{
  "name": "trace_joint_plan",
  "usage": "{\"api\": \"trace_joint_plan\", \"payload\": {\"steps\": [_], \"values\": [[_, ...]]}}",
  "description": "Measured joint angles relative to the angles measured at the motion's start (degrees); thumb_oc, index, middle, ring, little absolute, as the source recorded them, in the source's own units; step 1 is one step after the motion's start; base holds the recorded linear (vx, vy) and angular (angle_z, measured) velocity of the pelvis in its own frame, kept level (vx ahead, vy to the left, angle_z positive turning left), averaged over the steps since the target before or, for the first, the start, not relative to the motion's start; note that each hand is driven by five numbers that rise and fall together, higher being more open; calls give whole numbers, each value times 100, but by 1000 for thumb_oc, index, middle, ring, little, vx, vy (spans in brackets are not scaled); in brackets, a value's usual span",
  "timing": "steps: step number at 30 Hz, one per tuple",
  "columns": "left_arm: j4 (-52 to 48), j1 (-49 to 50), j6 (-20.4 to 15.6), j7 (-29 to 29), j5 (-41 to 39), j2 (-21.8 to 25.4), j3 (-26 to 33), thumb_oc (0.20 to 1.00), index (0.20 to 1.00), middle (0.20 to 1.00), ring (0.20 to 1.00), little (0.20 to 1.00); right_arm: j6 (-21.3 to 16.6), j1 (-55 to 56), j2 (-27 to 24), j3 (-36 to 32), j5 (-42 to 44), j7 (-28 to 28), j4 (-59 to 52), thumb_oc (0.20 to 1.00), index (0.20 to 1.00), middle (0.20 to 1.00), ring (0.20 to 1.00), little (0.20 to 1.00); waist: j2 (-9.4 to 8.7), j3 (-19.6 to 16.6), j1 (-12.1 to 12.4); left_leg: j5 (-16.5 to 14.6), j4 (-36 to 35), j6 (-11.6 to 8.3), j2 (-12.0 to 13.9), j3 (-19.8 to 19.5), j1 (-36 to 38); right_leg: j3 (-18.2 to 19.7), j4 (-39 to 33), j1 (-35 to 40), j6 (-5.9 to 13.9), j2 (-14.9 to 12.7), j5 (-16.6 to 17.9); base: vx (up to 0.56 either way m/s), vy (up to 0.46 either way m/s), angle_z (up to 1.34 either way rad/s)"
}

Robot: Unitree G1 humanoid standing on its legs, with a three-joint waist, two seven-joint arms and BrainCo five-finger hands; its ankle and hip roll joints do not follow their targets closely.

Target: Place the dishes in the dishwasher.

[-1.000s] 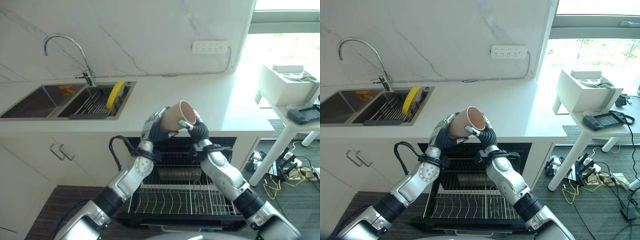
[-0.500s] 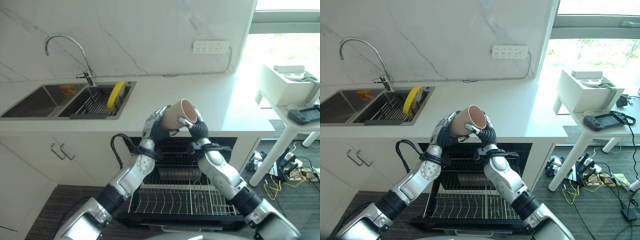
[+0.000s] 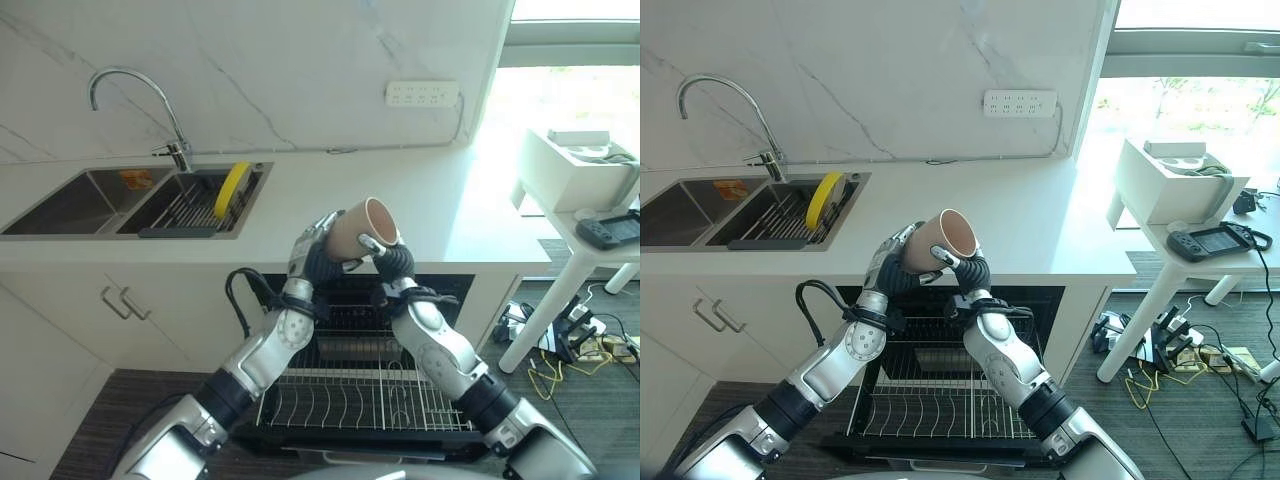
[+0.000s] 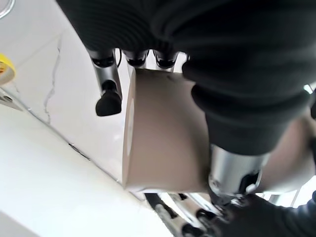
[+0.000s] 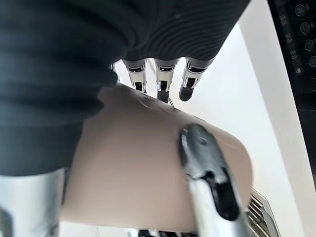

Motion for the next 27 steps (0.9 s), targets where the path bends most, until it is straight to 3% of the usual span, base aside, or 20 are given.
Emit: {"api": "trace_joint_plan", "payload": {"steps": [5,17,23,24,25,27], "values": [[0,-59,-63,80,2,-29,-19,200,200,200,200,200,-196,-1,73,14,187,61,-1,1000,1000,1000,1000,1000,2,1,1,0,2,0,1,0,-2,-3,0,0,2,-2,-6,0,0,0],[-2,-87,-173,83,6,-27,-22,200,200,200,200,200,-208,-1,58,181,168,5,4,1000,1000,1000,1000,1000,6,3,5,0,0,-1,-1,-15,-10,-23,0,1,10,-4,-21,0,0,0],[-1,-88,-173,39,16,-35,-33,200,200,200,200,200,-254,-2,38,180,-305,-281,10,1000,1000,1000,1000,1000,12,6,4,-1,0,-1,0,-9,-13,-19,0,-5,8,-8,-27,0,0,0],[-1,-88,-173,35,16,-35,-33,200,200,200,200,200,-258,-2,37,180,-329,-300,9,445,445,445,445,445,12,7,4,-1,1,-1,0,-8,-14,-19,0,-6,8,-8,-28,0,0,0],[-1,-89,-172,28,17,-35,-32,200,200,200,200,200,-269,-1,34,183,-403,-338,10,200,200,200,200,200,13,7,4,-1,0,-1,1,-8,-18,-19,0,-10,7,-9,-29,0,0,0],[1,-116,-133,46,16,-30,2,200,200,200,200,200,-377,-1,16,225,-716,-429,9,200,200,200,200,200,15,8,3,-1,0,-1,1,-8,-28,-19,0,-19,8,-9,-30,0,0,0]]}}
